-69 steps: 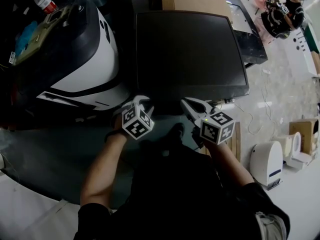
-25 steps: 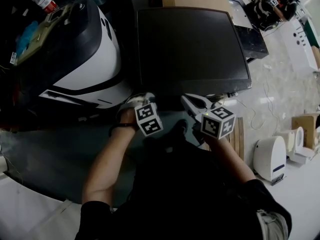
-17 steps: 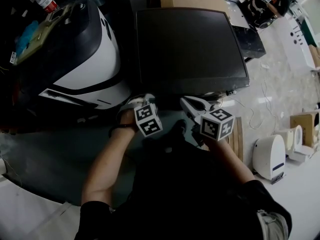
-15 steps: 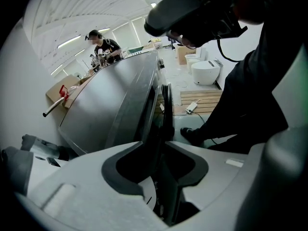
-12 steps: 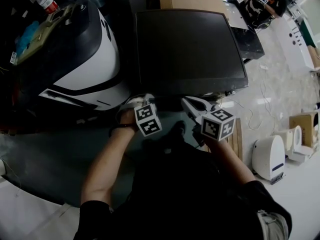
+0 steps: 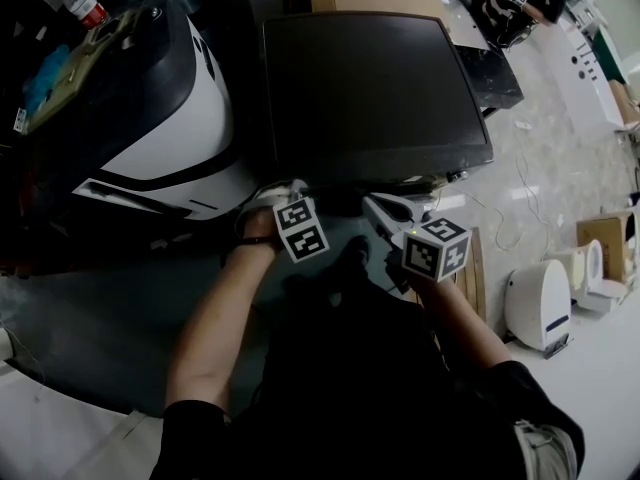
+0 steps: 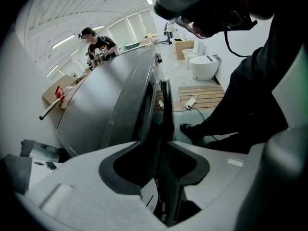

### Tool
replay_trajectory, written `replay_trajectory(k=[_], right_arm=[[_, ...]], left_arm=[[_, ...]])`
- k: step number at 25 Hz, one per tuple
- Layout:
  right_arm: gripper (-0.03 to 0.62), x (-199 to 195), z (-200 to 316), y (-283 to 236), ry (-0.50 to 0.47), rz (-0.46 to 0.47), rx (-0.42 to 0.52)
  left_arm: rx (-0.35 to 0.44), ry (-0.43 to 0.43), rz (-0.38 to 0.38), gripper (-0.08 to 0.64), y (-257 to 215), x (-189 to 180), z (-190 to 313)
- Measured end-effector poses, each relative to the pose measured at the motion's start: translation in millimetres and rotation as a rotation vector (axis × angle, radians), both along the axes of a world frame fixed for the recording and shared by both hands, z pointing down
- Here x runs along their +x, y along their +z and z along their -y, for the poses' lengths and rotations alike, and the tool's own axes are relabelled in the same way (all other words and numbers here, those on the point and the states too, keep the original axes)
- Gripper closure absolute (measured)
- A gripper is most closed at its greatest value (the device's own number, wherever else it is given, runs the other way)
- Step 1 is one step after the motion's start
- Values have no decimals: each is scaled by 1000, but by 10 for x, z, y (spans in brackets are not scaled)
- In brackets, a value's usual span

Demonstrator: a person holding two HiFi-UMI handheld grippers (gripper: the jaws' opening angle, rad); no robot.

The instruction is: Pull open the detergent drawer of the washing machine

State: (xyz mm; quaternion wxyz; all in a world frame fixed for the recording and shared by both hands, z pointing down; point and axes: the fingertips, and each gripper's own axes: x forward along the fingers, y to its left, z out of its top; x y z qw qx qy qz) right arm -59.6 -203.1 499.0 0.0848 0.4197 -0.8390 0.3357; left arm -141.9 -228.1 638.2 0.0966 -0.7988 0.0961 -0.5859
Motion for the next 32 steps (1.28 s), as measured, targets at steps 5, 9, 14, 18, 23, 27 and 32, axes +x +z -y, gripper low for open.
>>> replay_trajectory(k=[5,9,14,18,23,27,32], right_arm=[[589,-77,-149,-5,15,-15,-5],[589,-53,-306,-40,53,-38,-9],[589,77,-533,-63,91,-56,-15],[589,172,-601,-47,83,-55,-12],[589,219,-567,-117,26,-23,14],[589,339,-601,-88,-21,-4,10],[589,632,-732,50,-49,7,-24]], left_arm=[[-26,17,-17,503,-52,-32,-90],[-12,75,15,463,-23,-50,-191],[-29,28,-15,448,-47,-44,-235],[-47,16,-13,500,-62,-21,-395],[-55,-7,35,398,-4,71,-538],[-63,-35,46,370,36,244,-533],[-44,-111,62,384,53,372,-522]])
